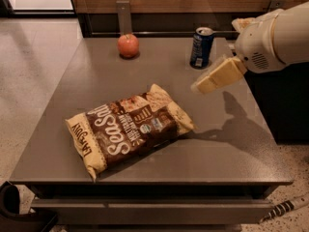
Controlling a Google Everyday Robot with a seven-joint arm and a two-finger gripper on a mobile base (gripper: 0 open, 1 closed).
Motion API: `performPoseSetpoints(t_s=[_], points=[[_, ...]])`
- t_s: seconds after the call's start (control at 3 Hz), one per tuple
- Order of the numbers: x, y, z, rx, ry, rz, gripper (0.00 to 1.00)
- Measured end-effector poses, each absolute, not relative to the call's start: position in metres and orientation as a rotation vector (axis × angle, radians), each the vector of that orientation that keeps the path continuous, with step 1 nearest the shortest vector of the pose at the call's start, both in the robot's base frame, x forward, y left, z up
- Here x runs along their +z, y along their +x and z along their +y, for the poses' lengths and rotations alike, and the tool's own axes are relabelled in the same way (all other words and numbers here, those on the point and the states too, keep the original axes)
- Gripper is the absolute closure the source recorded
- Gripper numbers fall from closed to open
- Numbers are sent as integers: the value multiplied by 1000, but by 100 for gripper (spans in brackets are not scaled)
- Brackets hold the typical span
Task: Pick apple
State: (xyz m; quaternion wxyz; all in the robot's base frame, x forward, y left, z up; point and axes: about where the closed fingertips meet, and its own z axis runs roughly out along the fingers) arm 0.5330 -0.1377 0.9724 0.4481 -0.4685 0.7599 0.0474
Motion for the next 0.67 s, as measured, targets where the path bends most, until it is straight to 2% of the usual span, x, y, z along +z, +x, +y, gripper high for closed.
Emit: performPoseSetpoints(t_s=[0.67], points=[[997,595,-114,196,-894,1639,0]])
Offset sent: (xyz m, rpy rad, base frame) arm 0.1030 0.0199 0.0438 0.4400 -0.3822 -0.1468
